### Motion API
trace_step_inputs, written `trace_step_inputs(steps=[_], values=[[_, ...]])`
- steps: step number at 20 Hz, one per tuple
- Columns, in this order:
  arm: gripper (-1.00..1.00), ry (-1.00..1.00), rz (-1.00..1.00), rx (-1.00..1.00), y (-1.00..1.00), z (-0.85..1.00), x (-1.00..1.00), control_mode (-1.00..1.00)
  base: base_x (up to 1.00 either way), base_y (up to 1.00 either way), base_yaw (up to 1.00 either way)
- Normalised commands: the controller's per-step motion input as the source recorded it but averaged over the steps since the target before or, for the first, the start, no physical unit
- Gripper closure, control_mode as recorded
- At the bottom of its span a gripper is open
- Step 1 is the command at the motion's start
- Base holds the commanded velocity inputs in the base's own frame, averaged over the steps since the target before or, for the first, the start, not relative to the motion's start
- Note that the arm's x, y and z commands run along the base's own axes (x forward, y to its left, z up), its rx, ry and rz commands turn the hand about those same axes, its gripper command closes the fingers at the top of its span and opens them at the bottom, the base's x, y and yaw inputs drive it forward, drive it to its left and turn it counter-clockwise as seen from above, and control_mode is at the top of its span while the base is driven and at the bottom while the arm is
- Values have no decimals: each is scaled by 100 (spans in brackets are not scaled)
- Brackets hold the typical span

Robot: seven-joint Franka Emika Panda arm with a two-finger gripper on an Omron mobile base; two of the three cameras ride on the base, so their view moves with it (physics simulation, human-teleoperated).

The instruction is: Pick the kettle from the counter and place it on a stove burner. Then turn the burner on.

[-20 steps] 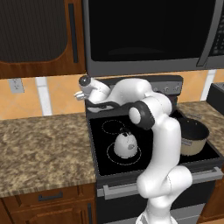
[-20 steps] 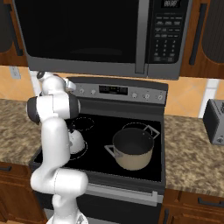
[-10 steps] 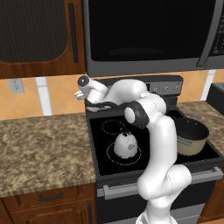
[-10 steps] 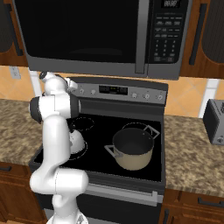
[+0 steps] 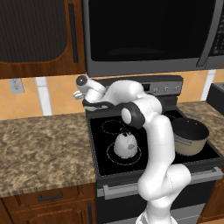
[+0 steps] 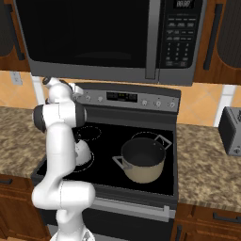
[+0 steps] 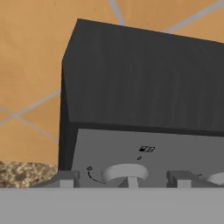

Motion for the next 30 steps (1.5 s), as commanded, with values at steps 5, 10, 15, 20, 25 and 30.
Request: trace_step_inputs(steps=[5,10,15,20,25,30], values=[[100,-1,0,-1,-1,-11,12,-100,0,0,0],[100,0,0,0,0,0,0,-100,0,0,0],[100,0,0,0,0,0,0,-100,0,0,0],[100,0,11,-14,0,0,0,-100,0,0,0],[100,0,20,-32,12,0,0,-100,0,0,0],[100,0,22,-37,24,0,0,-100,0,0,0]])
